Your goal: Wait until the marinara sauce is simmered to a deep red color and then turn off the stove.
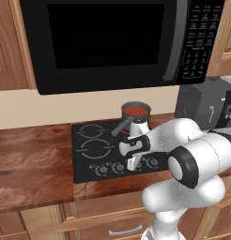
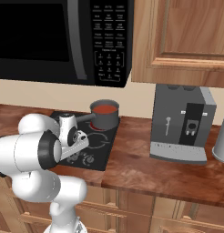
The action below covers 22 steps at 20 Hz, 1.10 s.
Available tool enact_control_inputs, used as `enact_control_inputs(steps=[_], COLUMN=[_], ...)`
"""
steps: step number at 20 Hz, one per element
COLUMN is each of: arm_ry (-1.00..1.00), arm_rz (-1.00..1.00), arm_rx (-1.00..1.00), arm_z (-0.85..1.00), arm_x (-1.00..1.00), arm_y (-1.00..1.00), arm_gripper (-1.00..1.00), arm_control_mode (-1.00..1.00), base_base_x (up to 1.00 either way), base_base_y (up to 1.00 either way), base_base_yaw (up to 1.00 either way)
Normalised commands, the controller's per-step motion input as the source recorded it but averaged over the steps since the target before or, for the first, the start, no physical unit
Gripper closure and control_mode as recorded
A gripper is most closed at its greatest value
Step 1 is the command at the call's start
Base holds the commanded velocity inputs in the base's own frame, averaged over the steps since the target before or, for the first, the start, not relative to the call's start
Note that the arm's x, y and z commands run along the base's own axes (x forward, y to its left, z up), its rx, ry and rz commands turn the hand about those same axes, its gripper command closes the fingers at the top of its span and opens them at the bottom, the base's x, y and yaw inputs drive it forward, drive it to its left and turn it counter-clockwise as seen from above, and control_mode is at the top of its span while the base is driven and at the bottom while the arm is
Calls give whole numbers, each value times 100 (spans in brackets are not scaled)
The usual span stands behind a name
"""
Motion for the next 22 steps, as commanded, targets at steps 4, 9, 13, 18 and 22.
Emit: enact_control_inputs(steps=[4, 9, 13, 18, 22], arm_ry=[0, 0, 0, 0, 0], arm_rz=[0, 0, 0, 0, 0], arm_rx=[0, 0, 0, 0, 0], arm_z=[0, 0, 0, 0, 0], arm_x=[0, 0, 0, 0, 0], arm_y=[0, 0, 0, 0, 0], arm_gripper=[100, 100, 100, 100, 100], arm_control_mode=[-100, -100, -100, -100, -100], base_base_x=[0, 0, 0, 0, 0], base_base_y=[0, 0, 0, 0, 0], base_base_yaw=[0, 0, 0, 0, 0])
